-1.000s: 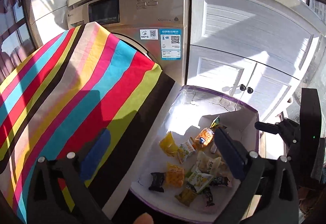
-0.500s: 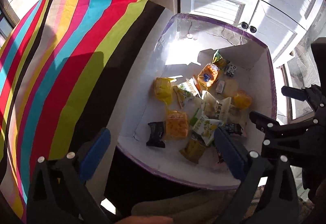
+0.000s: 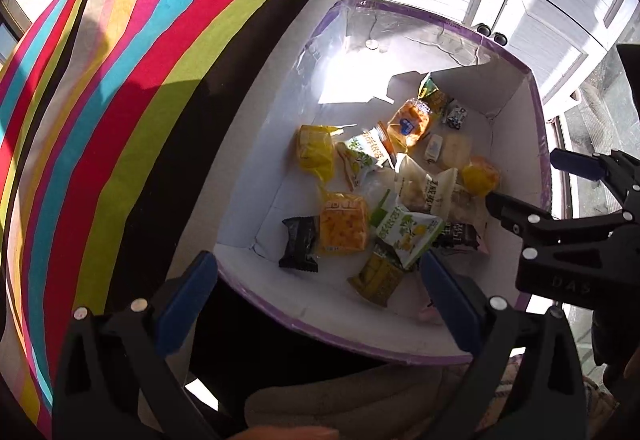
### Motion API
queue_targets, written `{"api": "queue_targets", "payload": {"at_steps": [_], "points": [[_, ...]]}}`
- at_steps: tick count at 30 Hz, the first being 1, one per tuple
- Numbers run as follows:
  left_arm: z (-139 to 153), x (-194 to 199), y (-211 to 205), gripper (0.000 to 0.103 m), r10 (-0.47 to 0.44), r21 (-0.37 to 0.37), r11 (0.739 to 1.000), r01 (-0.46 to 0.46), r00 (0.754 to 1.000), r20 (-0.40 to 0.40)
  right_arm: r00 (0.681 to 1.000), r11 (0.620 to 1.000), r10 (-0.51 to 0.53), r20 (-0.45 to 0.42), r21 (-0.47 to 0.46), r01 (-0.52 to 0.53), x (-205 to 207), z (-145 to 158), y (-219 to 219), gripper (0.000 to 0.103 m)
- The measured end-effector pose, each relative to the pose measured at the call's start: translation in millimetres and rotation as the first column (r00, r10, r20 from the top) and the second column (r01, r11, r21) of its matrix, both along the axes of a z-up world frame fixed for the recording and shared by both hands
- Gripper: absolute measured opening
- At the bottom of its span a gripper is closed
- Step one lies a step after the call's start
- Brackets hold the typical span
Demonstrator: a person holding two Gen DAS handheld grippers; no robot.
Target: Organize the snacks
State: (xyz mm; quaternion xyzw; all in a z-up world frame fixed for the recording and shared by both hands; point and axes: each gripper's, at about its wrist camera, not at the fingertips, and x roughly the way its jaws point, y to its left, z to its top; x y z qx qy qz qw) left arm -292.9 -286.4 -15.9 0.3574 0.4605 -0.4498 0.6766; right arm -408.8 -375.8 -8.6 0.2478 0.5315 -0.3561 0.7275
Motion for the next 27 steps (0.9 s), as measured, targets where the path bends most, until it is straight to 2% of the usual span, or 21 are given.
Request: {"api": "queue_targets", "payload": {"at_steps": [27], "points": [[-9.1,0.8,1.3,0.101,0.007,0.024,1.000,-0.006,0.999,-0.033,1.000,1.000,-0.011,0.004,0.012,0.011,-0.2,-3.7,-3.5,0.088]]}}
